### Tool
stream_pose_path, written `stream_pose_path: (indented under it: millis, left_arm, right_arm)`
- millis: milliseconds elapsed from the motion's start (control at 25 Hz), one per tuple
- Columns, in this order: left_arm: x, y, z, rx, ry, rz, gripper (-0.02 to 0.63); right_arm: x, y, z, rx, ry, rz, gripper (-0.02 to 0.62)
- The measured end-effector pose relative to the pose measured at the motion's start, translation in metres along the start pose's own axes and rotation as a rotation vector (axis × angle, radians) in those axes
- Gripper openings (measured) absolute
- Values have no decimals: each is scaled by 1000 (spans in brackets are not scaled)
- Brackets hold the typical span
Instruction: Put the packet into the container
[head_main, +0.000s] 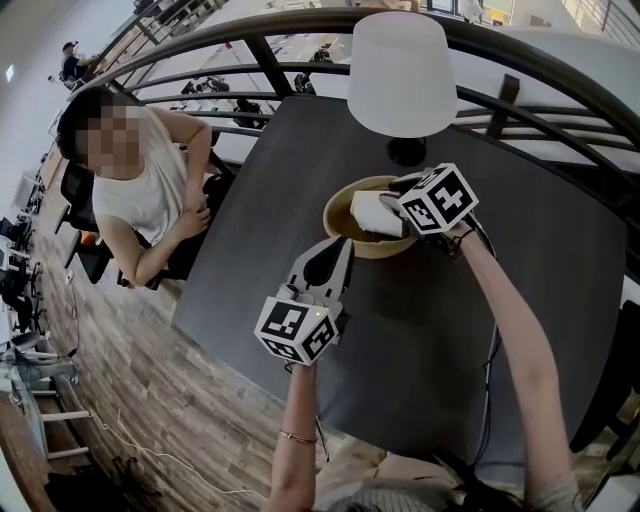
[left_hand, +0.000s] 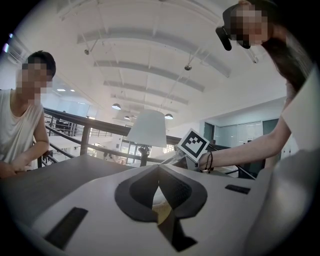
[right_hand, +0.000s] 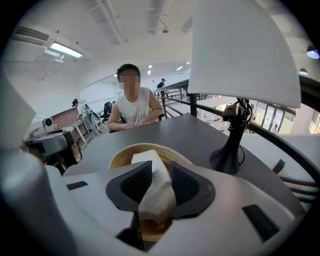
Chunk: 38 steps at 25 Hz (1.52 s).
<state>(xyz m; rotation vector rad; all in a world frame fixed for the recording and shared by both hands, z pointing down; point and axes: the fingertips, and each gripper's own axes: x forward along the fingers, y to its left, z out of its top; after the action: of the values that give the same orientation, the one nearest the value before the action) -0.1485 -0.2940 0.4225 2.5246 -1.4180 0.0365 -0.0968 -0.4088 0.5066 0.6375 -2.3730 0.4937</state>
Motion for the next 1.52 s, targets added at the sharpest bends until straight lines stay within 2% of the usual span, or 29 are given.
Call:
stream_pose_path:
  millis: [160, 320, 480, 640, 760, 920, 1000, 1200, 1520]
  left_arm:
    - [2, -1, -1, -2, -5, 0, 8]
    - [4, 0, -1, -6, -7, -3, 8]
    - [7, -5, -1, -7, -8, -15, 8]
    - [7, -8, 0, -5, -15, -17, 8]
    - [5, -10, 3, -10, -26, -16, 8]
    - [1, -10, 14, -15, -49, -6, 8]
    - [-1, -16, 20, -8, -56, -10, 8]
    - [-13, -51, 35, 33, -68, -63, 8]
    - [-45, -103, 41, 50, -86, -143, 8]
  right_arm:
    - [-7, -12, 3, -14, -45, -88, 103]
    - [-10, -13, 4, 1, -68, -86, 103]
    - [-17, -13, 11, 58, -140, -55, 103]
    - [-24, -9, 13, 55, -166, -36, 103]
    - [-35, 5, 17, 91, -223, 13, 101]
    - [-54, 28, 24, 110, -307, 47, 27]
    - [-67, 41, 25, 119, -351, 62, 14]
    - [-111, 73, 24, 173, -492, 91, 11]
    - [-181, 127, 5, 164, -631, 75, 11]
